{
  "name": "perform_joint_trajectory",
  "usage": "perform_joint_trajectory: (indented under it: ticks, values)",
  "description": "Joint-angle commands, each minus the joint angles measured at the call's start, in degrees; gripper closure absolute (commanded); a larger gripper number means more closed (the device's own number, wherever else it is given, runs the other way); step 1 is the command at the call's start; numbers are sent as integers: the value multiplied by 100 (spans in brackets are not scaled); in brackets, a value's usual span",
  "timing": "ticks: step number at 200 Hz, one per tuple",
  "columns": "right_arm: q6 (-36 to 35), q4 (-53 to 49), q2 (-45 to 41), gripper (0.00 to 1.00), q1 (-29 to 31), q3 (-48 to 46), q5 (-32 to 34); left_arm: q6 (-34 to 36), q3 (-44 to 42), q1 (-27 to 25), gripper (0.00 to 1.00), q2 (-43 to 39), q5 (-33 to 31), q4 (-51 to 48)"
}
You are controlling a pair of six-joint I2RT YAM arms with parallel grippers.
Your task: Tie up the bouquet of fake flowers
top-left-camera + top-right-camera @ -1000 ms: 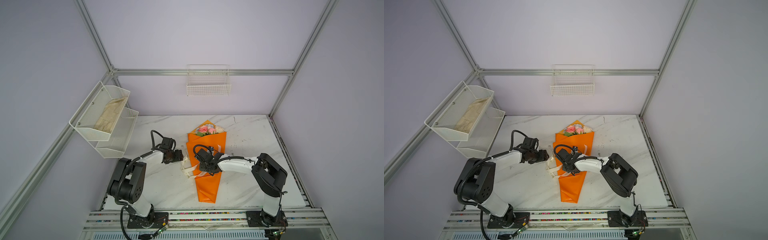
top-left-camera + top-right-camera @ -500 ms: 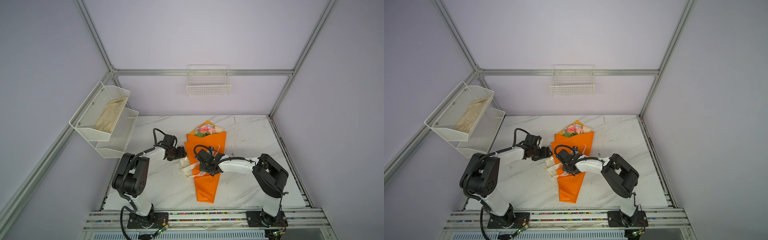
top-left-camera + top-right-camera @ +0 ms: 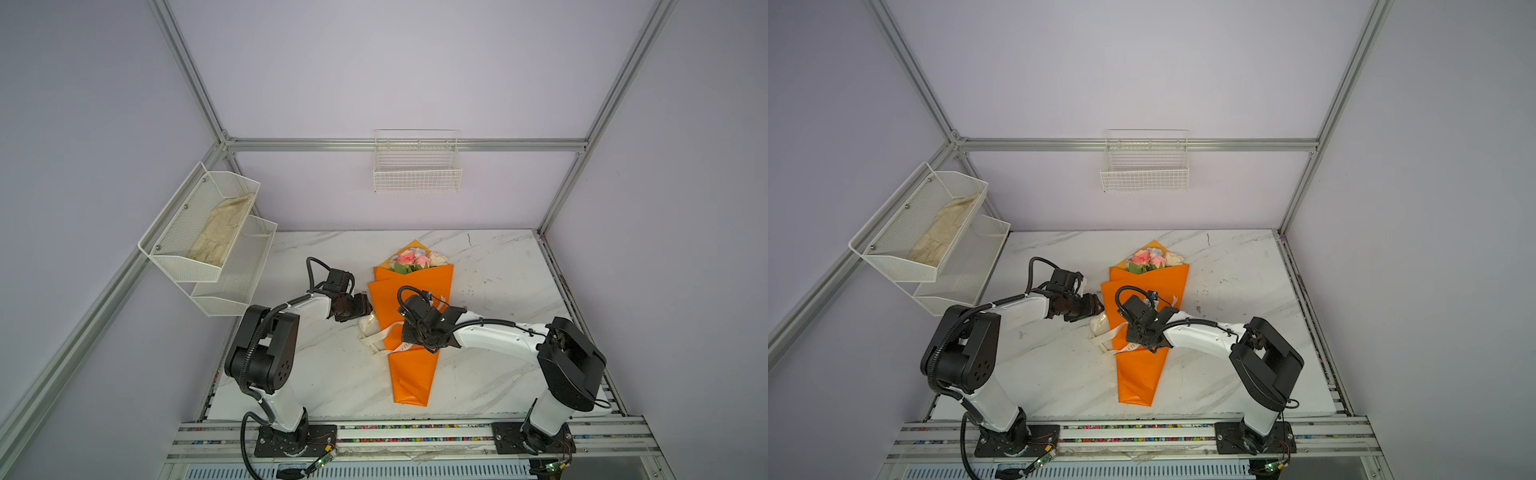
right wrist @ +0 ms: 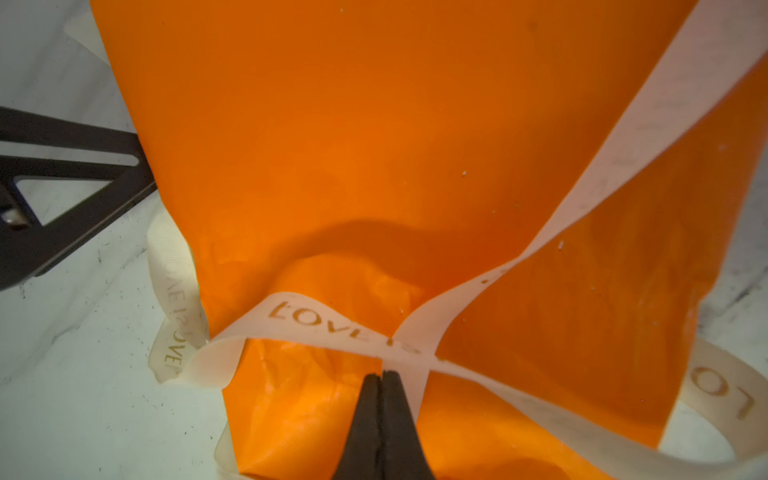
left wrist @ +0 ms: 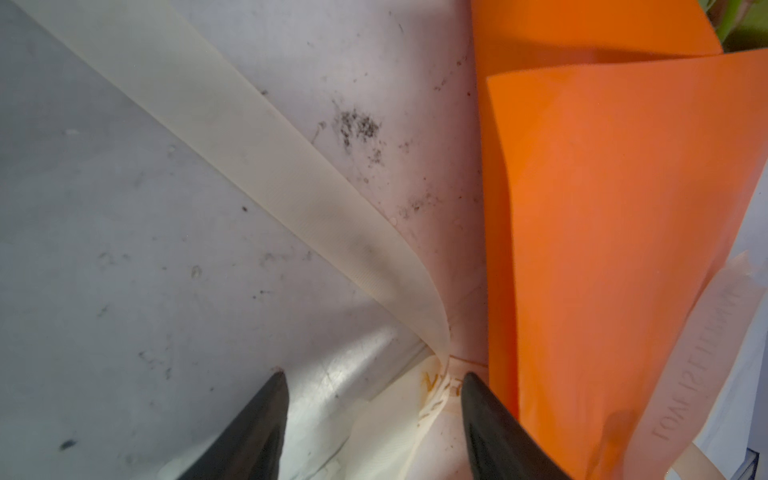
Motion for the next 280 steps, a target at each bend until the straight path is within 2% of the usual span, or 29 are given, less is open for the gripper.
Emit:
perform_joint_trajectory:
  ticks: [1, 17, 61, 94, 142, 194, 234, 244, 258, 280]
  values:
    - [-51, -81, -66, 100, 29, -82, -92, -99, 375, -37, 40, 119, -61, -163]
    - [-57, -64, -92, 100, 28, -103, -53, -118, 510, -40, 44, 200, -241, -249]
    - [-92, -46, -143, 100, 29, -143, -35, -195, 1089, -31, 39, 660, -617, -419]
    - [-152, 16, -198, 100, 30, -153, -38, -157, 1543, -39, 42, 1125, -944, -738]
    - [-154, 16, -248, 100, 27, -168, 64, 189, 1652, -40, 71, 1263, -1144, -1177]
    - [-223, -11, -338, 100, 13, -147, 198, 405, 1271, 62, 100, 808, -1726, -1595]
    - [-246, 3, -408, 100, -8, -208, 245, 342, 743, 340, 100, 208, -2126, -1801]
    - [-268, 7, -402, 100, -5, -217, 243, 339, 656, 350, 94, 17, -1955, -1739]
    - [-265, 15, -409, 100, -2, -225, 242, 409, 504, 315, 85, -280, -1266, -1480]
    - [-249, 33, -408, 100, -11, -269, 240, 589, 239, 268, 66, -627, 250, -835]
